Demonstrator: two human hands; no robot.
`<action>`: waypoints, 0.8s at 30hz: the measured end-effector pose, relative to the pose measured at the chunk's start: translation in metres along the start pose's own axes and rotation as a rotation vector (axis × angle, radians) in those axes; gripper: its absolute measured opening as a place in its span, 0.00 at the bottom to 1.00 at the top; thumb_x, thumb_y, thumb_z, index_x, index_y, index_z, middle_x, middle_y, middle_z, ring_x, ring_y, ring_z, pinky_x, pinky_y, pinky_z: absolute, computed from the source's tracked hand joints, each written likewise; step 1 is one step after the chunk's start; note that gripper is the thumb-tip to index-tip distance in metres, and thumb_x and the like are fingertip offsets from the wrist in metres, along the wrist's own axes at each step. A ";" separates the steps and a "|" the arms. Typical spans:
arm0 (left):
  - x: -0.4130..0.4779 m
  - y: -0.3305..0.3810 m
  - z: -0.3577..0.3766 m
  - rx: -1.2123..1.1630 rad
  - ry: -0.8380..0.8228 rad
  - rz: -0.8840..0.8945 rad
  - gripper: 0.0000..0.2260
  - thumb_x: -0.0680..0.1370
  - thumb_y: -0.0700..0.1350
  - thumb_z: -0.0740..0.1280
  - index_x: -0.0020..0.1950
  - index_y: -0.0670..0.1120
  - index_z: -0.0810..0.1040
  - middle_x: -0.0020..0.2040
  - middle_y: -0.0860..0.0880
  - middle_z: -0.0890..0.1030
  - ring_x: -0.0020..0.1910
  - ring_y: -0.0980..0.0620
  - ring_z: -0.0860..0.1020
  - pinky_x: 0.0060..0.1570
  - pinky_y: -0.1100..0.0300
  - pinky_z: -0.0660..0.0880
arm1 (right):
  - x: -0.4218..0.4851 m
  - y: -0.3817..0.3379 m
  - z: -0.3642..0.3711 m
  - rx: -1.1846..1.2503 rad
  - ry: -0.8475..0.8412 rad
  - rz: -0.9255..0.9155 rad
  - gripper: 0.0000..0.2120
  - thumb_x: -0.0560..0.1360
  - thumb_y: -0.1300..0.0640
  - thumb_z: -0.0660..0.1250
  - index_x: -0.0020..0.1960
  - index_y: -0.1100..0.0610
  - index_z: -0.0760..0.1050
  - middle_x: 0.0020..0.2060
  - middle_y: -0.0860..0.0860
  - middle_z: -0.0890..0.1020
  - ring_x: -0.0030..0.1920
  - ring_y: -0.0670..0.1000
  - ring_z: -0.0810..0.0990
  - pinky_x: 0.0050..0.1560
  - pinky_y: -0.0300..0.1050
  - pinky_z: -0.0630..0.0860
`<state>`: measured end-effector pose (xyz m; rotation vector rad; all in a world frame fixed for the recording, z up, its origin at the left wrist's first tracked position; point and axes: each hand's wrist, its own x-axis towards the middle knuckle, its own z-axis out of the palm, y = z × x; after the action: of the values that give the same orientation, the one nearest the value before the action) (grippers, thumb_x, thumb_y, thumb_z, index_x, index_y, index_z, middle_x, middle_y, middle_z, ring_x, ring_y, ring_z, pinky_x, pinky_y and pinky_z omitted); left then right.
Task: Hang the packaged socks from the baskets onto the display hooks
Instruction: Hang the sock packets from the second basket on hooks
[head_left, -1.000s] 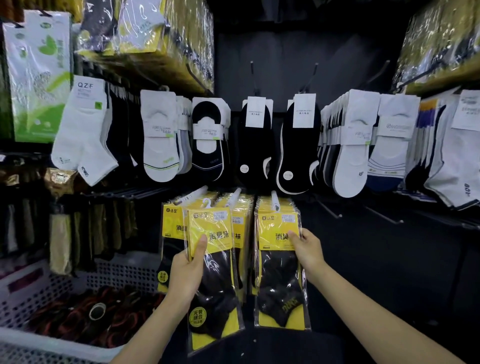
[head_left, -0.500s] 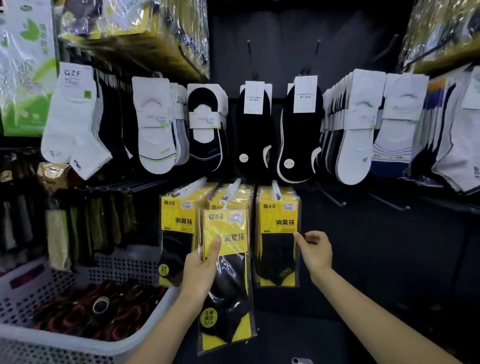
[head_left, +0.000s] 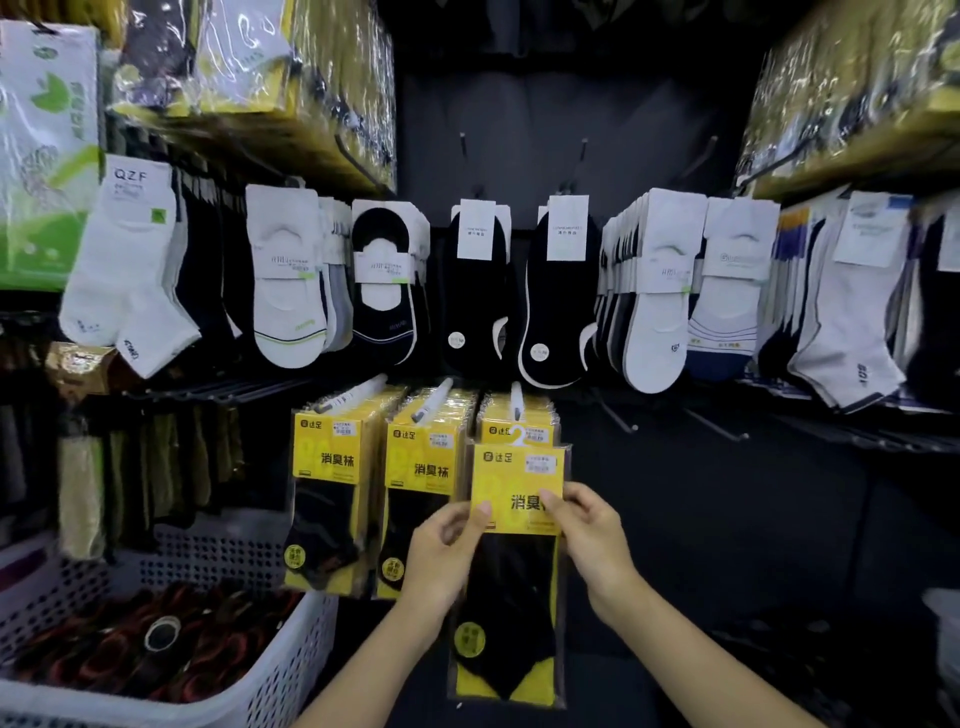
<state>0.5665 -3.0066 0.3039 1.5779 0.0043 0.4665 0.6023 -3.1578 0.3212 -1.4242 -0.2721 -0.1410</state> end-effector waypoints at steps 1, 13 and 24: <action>0.001 0.000 0.000 0.003 -0.010 -0.018 0.05 0.76 0.52 0.66 0.51 0.56 0.77 0.45 0.60 0.81 0.43 0.70 0.79 0.39 0.75 0.73 | 0.002 -0.001 -0.003 -0.002 0.037 -0.010 0.05 0.77 0.59 0.66 0.50 0.59 0.79 0.41 0.50 0.86 0.42 0.47 0.85 0.39 0.35 0.80; 0.016 -0.009 0.005 0.002 -0.029 -0.095 0.15 0.79 0.53 0.62 0.65 0.53 0.73 0.54 0.56 0.78 0.53 0.61 0.76 0.45 0.69 0.71 | 0.046 -0.009 0.005 -0.139 0.154 -0.001 0.06 0.76 0.59 0.68 0.47 0.62 0.78 0.43 0.58 0.85 0.48 0.58 0.84 0.56 0.56 0.79; 0.040 -0.039 0.008 0.145 -0.051 -0.096 0.23 0.80 0.52 0.61 0.73 0.48 0.66 0.67 0.49 0.73 0.58 0.59 0.70 0.53 0.69 0.66 | 0.077 0.029 0.012 -0.095 0.333 0.195 0.07 0.73 0.53 0.72 0.44 0.55 0.78 0.47 0.53 0.82 0.48 0.51 0.80 0.51 0.47 0.78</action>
<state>0.6161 -2.9997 0.2782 1.7233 0.0766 0.3574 0.6824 -3.1364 0.3156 -1.4872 0.1490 -0.2296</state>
